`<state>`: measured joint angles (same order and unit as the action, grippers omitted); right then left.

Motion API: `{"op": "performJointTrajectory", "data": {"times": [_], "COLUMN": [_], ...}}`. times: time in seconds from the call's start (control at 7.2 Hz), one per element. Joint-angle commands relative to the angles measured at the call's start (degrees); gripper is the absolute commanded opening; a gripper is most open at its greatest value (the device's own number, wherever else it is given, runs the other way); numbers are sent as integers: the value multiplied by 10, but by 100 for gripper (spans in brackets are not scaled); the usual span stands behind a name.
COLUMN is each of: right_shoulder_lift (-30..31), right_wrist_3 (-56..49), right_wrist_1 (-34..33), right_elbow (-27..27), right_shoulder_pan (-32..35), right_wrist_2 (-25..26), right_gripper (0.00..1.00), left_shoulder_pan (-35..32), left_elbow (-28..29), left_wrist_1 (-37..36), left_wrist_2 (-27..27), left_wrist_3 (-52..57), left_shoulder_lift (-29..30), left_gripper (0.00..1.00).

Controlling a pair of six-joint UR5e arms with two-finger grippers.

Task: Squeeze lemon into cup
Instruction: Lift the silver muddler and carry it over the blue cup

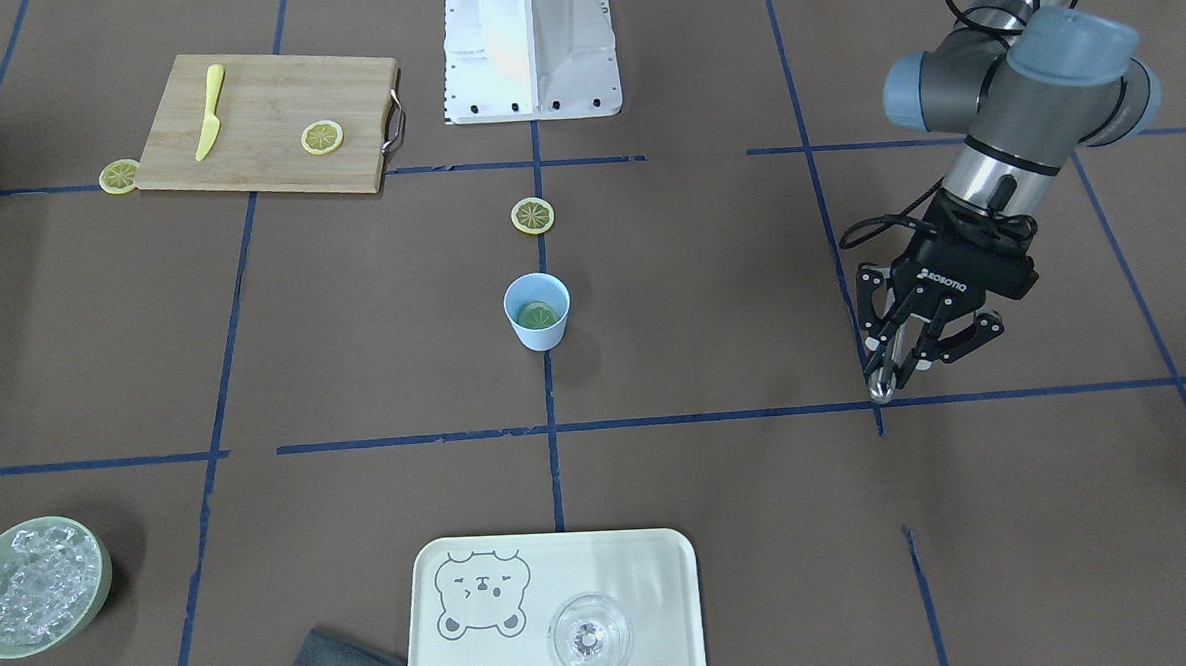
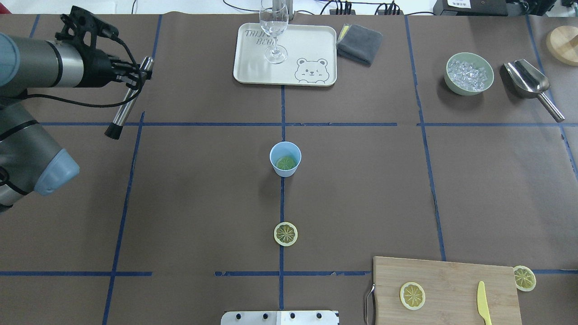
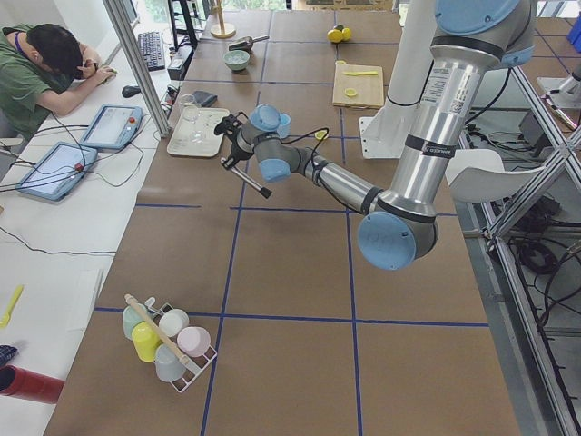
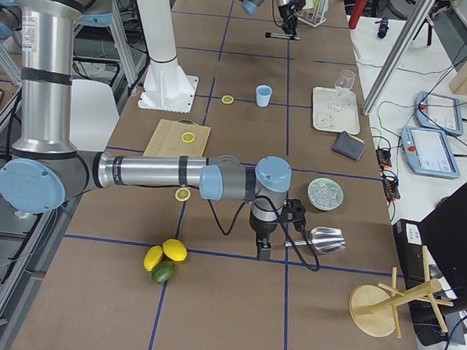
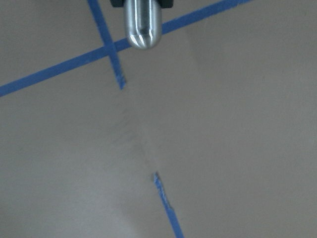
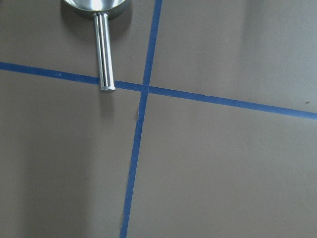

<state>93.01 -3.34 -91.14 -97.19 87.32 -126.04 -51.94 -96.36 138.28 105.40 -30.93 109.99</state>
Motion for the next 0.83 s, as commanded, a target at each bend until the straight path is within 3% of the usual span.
{"op": "performJointTrajectory", "data": {"times": [0.0,0.14,0.42,0.69], "right_shoulder_lift": [1,3,5,9], "right_wrist_3": [1,1,1,1], "right_wrist_1": [0,0,0,0], "right_elbow": [2,1,2,3], "right_shoulder_pan": [5,7,14,15], "right_wrist_2": [0,0,0,0], "right_gripper": [100,100,100,100], "left_shoulder_pan": [4,12,84,112], "left_elbow": [15,27,44,116], "left_wrist_1": [177,247,360,440], "left_wrist_2": [-10,-16,-139,-158], "left_wrist_3": [-3,-3,-4,12], "left_shoulder_lift": [28,38,71,142], "left_gripper": [0,0,0,0]}}
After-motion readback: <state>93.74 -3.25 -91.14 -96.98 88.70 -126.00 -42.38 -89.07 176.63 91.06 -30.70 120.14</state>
